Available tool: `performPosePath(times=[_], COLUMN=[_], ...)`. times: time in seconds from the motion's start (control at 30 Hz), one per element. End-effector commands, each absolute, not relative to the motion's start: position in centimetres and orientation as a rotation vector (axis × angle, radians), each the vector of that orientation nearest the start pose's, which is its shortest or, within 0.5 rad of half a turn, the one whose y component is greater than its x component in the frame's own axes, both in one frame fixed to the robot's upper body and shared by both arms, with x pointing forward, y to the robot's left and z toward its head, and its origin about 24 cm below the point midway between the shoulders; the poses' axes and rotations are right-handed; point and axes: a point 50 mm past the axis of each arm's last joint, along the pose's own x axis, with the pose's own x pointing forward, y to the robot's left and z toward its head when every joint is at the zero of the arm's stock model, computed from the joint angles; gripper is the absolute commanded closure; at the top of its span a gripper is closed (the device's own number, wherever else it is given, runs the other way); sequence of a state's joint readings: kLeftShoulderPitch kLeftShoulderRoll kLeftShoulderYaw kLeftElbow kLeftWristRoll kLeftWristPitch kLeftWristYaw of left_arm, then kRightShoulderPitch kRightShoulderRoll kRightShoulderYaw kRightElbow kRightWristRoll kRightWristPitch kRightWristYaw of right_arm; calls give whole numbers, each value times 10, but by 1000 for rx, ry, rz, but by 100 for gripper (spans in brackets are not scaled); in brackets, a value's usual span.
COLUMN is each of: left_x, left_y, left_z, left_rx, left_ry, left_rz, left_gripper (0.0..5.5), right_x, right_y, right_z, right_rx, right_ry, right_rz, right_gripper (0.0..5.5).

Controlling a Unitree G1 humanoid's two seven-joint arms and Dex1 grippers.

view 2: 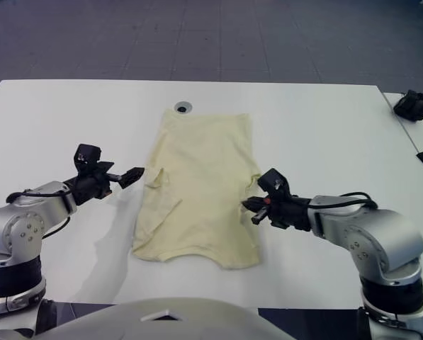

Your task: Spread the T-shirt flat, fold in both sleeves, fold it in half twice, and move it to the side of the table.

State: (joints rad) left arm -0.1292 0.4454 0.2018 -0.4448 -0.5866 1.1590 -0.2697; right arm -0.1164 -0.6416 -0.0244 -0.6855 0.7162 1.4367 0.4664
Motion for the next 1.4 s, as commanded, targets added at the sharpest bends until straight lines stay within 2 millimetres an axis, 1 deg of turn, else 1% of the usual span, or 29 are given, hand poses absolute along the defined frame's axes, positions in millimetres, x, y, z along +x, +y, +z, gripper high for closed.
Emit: performPosePath(times=[0.03,0.13,0.23,0.3,0.37,0.43,0.47,0.5,0.57,0.63,0.7,0.73,0.8,0.9,0.97,1.03,1.13,1.27,1.3,1.33,1.4], left_x=[245,246,244,240,231,221,215,209,193,179,165,158,152,155,151,143,128,123,123,124,125], left_y=[199,202,204,206,213,224,229,234,245,255,259,259,255,248,239,230,219,213,211,210,208], left_z=[104,104,106,111,111,106,103,99,90,83,76,73,69,62,58,55,49,44,43,42,39], left_rx=[-85,-74,-38,8,114,239,309,369,469,545,626,652,715,873,919,923,934,978,981,982,997], left_ry=[540,543,546,530,531,541,549,569,636,693,738,749,737,661,618,596,593,579,577,574,566], left_rz=[-411,-414,-446,-501,-557,-608,-640,-690,-806,-897,-997,-1049,-1112,-1149,-1187,-1236,-1314,-1337,-1340,-1339,-1335], left_gripper=[10,10,10,10,10,10,10,10,10,10,10,10,10,10,10,10,10,10,25,41,74], right_x=[202,205,208,209,204,192,183,172,151,138,127,124,124,126,128,131,135,137,137,138,138], right_y=[-150,-150,-158,-165,-179,-194,-201,-208,-225,-237,-246,-247,-245,-236,-229,-225,-220,-211,-209,-207,-204], right_z=[98,110,123,132,130,122,119,117,113,110,104,100,92,83,79,75,68,65,65,65,66], right_rx=[-14,70,75,-3,-173,-350,-396,-415,-466,-535,-630,-678,-750,-830,-870,-934,-1017,-1029,-1024,-1020,-1010], right_ry=[785,704,609,530,487,492,517,574,701,789,855,856,807,688,615,556,497,457,448,440,431], right_rz=[806,808,794,778,751,780,824,886,999,1063,1144,1181,1201,1185,1175,1170,1171,1195,1201,1203,1216], right_gripper=[477,419,376,343,317,286,272,253,232,203,170,155,122,69,42,13,11,11,10,31,53])
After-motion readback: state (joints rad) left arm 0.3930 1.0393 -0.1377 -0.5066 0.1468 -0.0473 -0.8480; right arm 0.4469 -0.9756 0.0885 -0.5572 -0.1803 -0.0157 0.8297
